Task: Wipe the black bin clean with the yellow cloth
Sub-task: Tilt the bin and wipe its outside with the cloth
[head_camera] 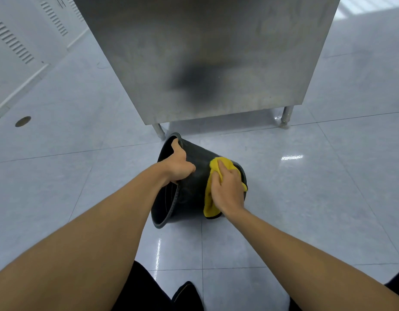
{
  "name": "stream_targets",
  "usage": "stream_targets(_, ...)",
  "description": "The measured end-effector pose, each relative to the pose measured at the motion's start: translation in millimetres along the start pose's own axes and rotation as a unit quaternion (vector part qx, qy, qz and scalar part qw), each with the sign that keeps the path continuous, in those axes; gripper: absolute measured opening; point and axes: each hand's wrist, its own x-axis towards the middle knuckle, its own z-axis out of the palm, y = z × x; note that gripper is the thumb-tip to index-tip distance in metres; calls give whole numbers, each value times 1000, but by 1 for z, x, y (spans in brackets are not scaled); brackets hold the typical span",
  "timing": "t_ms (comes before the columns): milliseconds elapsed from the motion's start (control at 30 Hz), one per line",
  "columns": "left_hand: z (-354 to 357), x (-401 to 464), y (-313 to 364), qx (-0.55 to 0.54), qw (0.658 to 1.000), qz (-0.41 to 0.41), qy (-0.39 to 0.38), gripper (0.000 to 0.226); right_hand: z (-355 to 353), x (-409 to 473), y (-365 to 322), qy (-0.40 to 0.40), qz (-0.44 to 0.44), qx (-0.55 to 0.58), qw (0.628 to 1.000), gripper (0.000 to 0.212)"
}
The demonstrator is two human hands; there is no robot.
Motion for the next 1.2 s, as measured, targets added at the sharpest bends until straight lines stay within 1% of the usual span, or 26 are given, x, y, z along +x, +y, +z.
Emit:
stream_targets(67,2,4,1,-19,999,32,31,92,2,-4,-18,-5,-61,10,998,45)
stream_targets(133,1,8,2,-37,997,51,45,82,3,-7,-33,3,-105,20,994,41)
stream_targets(267,-2,11,-3,-65,996,33,45,76,7,-7,-34,4,-114,9,993,43)
stream_targets(333,-3,12,-6,-71,996,27,45,74,6,-4,-25,2,-85,-12,996,43)
stream_targets(400,-5,13,-7,-74,996,22,47,73,3,0,-10,-1,-37,-46,998,42)
stream_targets(500,-5,14,-7,-81,996,7,39,63,-6,5,21,-3,65,-72,995,32)
stream_targets(567,-3,15,-7,-78,996,-4,33,58,-14,7,39,-6,142,-71,987,32)
stream_targets(633,-2,20,-7,-71,997,-5,26,68,-17,6,46,-20,186,-64,980,38)
stream_targets(667,-2,21,-7,-66,998,-4,22,73,-17,4,44,-21,186,-61,980,40)
stream_targets(733,-3,22,-8,-67,997,-1,23,76,-12,-1,34,-10,150,-61,987,40)
stream_targets(833,-2,23,-11,-81,996,4,30,72,-5,-8,11,11,41,-57,997,36)
stream_targets(900,-1,25,-13,-88,996,6,33,72,1,-11,-10,2,-24,-25,999,33)
stream_targets(1033,1,23,-12,-115,993,-1,16,84,12,-15,-42,-22,-135,2,991,45)
stream_targets(1133,-2,22,-15,-134,990,-28,23,81,15,-15,-33,-18,-162,-34,986,47)
stream_targets(1200,-3,22,-19,-137,989,-33,32,81,14,-13,-16,-17,-141,-67,988,49)
